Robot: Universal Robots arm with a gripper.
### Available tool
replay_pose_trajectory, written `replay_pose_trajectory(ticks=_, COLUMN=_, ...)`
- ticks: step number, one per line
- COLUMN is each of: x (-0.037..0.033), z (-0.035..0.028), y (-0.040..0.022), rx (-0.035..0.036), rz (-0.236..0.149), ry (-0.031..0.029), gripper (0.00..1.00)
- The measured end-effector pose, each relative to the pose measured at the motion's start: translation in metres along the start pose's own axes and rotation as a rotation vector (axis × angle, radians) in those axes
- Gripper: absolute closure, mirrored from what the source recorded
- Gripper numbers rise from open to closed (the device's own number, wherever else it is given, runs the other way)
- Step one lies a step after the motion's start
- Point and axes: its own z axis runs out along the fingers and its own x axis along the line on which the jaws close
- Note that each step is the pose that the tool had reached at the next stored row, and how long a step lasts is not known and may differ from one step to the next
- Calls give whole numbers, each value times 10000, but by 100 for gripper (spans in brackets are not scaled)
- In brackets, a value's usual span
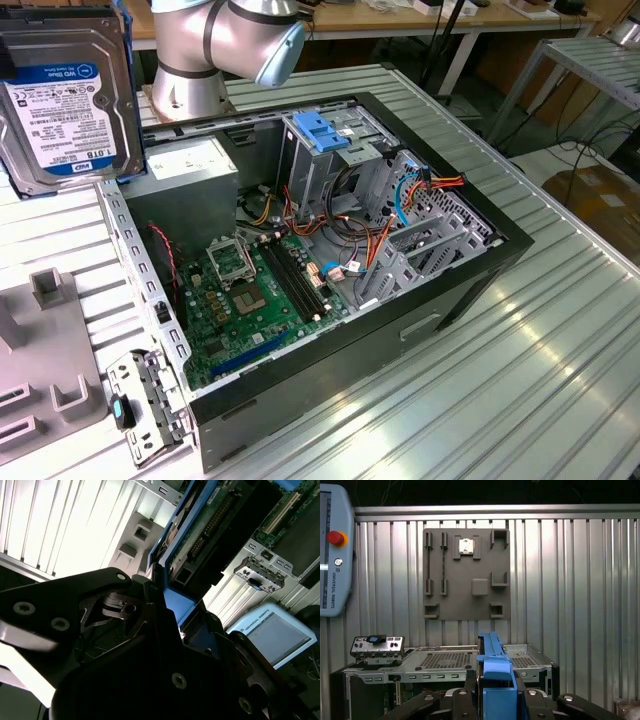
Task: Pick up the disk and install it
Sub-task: 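Pick up the disk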
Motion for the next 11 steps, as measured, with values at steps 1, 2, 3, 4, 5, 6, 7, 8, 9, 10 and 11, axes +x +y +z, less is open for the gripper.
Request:
replay_pose_trajectory(ticks=1, x=0, z=0, y=-19, rx=0, rz=-1, ry=0, gripper=63)
replay_pose_trajectory(ticks=2, x=-1, z=0, y=-31, rx=0, rz=0, ry=0, gripper=63)
replay_pose_trajectory(ticks=3, x=-1, z=0, y=-40, rx=-1, rz=0, ry=1, gripper=63)
replay_pose_trajectory(ticks=4, x=-1, z=1, y=-51, rx=1, rz=0, ry=0, gripper=63)
replay_pose_trajectory(ticks=5, x=-2, z=0, y=-59, rx=1, rz=0, ry=0, gripper=63)
replay_pose_trajectory(ticks=6, x=-2, z=0, y=-70, rx=0, rz=0, ry=0, gripper=63)
replay_pose_trajectory(ticks=7, x=-2, z=0, y=-80, rx=0, rz=0, ry=0, gripper=63)
replay_pose_trajectory(ticks=8, x=-2, z=0, y=-92, rx=0, rz=0, ry=0, gripper=63)
replay_pose_trajectory(ticks=9, x=-3, z=0, y=-102, rx=0, rz=0, ry=0, gripper=63)
replay_pose_trajectory(ticks=10, x=-3, z=0, y=-117, rx=0, rz=0, ry=0, gripper=63)
replay_pose_trajectory(ticks=11, x=-3, z=0, y=-129, rx=0, rz=0, ry=0, gripper=63)
